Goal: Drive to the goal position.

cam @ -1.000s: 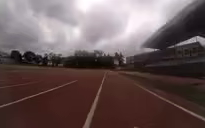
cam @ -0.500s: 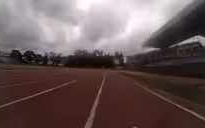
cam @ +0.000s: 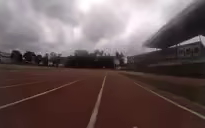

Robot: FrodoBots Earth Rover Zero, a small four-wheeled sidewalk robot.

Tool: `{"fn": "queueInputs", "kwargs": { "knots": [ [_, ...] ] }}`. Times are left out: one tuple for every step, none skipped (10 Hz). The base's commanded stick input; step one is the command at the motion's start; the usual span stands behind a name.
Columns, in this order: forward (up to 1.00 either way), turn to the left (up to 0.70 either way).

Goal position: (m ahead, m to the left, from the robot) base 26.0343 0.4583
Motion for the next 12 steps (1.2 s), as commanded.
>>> {"fn": "queueInputs", "kwargs": {
  "knots": [
    [0.7,0.0],
    [0.7,0.0],
    [0.7,0.0],
    [0.7,0.0],
    [0.7,0.0],
    [0.7,0.0],
    [0.7,0.0],
    [0.7,0.0],
    [0.7,0.0],
    [0.7,0.0],
    [0.7,0.0],
    [0.7,0.0]
  ]
}}
